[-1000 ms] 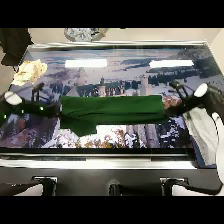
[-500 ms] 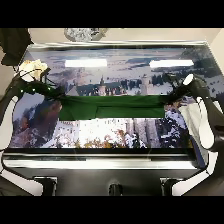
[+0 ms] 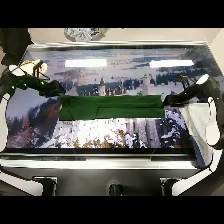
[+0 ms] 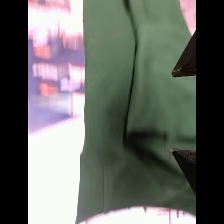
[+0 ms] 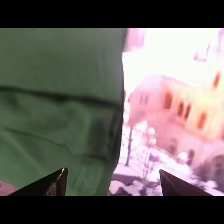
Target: Fold the shirts.
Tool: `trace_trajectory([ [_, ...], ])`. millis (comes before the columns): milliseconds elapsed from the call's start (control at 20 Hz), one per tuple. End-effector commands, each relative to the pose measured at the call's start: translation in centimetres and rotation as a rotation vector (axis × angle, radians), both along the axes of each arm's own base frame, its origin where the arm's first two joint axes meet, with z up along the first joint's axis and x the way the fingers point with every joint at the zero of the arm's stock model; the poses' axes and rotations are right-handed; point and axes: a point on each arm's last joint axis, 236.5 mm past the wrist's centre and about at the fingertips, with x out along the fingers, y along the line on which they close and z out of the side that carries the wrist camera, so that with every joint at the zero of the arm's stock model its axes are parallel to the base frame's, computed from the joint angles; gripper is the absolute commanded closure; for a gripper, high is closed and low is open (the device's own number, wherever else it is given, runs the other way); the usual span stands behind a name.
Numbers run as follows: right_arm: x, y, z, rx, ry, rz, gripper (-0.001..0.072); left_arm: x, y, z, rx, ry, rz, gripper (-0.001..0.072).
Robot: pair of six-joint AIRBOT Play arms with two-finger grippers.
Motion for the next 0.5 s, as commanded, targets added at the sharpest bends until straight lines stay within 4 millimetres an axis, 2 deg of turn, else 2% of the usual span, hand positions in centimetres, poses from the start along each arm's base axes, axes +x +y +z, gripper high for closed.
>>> trace_trajectory([
  [0,-0.3,2.8,-1.6,0.165,0.041,-0.047,0.0020,-0.7,-2.8,4.5,-0.022,-0.086,-0.050,0.0177],
  [100,0.0,4.3,-2.9,0.198,0.072,-0.070,0.0032,-1.4,-5.1,6.1,-0.021,-0.121,-0.097,0.0177],
  [150,0.3,4.6,-3.4,0.196,0.079,-0.093,0.0099,-1.7,-6.2,6.6,-0.022,-0.130,-0.121,0.0177],
  [200,1.1,4.9,-3.5,0.192,0.057,-0.115,0.0313,-2.0,-7.3,6.6,-0.022,-0.134,-0.148,0.0177],
  [250,2.0,5.5,-2.9,0.209,0.026,-0.128,0.0601,-2.2,-8.5,6.5,-0.017,-0.145,-0.189,0.0185],
  [300,2.8,6.2,-1.6,0.249,-0.012,-0.141,0.0665,-2.2,-9.6,6.2,-0.014,-0.160,-0.216,0.0234],
  [350,3.4,6.9,0.1,0.286,-0.061,-0.122,0.0665,-2.1,-10.9,5.8,-0.019,-0.171,-0.222,0.0400],
  [400,3.6,7.5,2.3,0.312,-0.110,-0.089,0.0665,-1.9,-12.2,5.2,-0.024,-0.183,-0.228,0.0607],
  [450,3.3,7.8,4.2,0.315,-0.138,-0.062,0.0665,-1.9,-13.8,4.1,-0.027,-0.188,-0.237,0.0678],
])
